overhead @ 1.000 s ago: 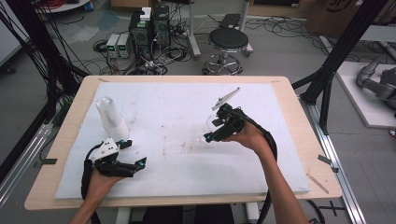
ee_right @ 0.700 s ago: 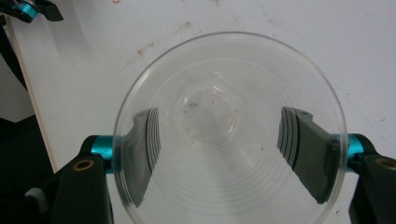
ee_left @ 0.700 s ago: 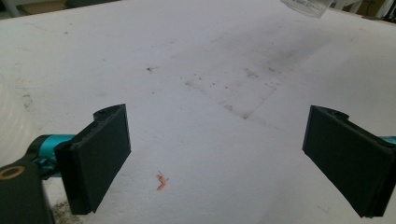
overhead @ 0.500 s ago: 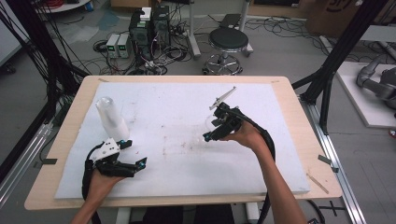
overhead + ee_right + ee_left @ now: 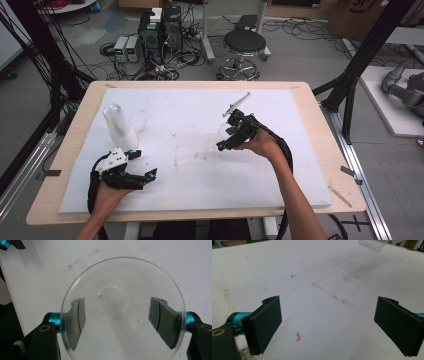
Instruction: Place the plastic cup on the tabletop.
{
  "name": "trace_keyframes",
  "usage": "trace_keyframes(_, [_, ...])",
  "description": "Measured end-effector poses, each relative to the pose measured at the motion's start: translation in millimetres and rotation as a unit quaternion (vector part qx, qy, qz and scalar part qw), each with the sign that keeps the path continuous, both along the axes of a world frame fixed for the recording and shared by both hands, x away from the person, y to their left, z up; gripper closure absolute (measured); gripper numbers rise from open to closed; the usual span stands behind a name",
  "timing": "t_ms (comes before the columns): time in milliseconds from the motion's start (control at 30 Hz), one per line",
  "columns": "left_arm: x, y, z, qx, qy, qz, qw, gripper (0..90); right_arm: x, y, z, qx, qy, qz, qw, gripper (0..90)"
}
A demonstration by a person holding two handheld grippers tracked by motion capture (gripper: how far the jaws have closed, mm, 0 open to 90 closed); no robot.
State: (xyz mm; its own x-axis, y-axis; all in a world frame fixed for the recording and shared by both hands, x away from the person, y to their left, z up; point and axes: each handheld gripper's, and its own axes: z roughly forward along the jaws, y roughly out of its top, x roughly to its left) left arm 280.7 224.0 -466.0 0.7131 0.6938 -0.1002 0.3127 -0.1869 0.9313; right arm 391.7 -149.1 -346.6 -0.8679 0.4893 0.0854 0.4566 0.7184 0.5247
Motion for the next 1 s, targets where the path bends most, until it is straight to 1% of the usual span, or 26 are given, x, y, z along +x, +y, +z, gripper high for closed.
trace_keyframes(200, [0.6,0.6,-0.1,-0.001,0.001,0.001,1.0000,7.7,3.9,5.3,-5.2,-0.016,-0.005,-0.001,0.9999,29.5])
trace_keyframes(333, [0.0,0.7,0.0,-0.002,-0.001,0.001,1.0000,7.7,7.5,10.2,-10.7,-0.029,-0.005,0.001,0.9996,29.6])
trace_keyframes(433, [-0.1,0.6,0.0,-0.001,-0.002,0.000,1.0000,7.7,9.3,14.1,-14.1,-0.039,0.000,-0.001,0.9992,29.6])
trace_keyframes(500, [-0.1,0.4,-0.1,-0.002,-0.002,0.001,1.0000,7.7,11.0,16.6,-16.2,-0.044,-0.002,0.002,0.9990,29.6])
trace_keyframes(600, [-0.1,0.4,-0.1,-0.002,-0.002,0.000,1.0000,7.7,12.2,20.8,-18.5,-0.050,0.001,0.002,0.9987,29.6])
trace_keyframes(833, [0.4,0.7,-0.1,-0.004,0.000,-0.001,1.0000,7.7,13.9,30.2,-23.6,-0.079,-0.001,0.010,0.9968,29.6])
trace_keyframes(900, [0.6,0.8,-0.1,-0.003,0.000,-0.002,1.0000,7.7,13.9,33.0,-24.7,-0.093,-0.004,0.012,0.9956,29.6])
trace_keyframes(1000, [0.5,0.9,-0.1,-0.004,0.001,-0.003,1.0000,7.7,14.6,36.6,-26.8,-0.099,-0.006,0.013,0.9950,29.6])
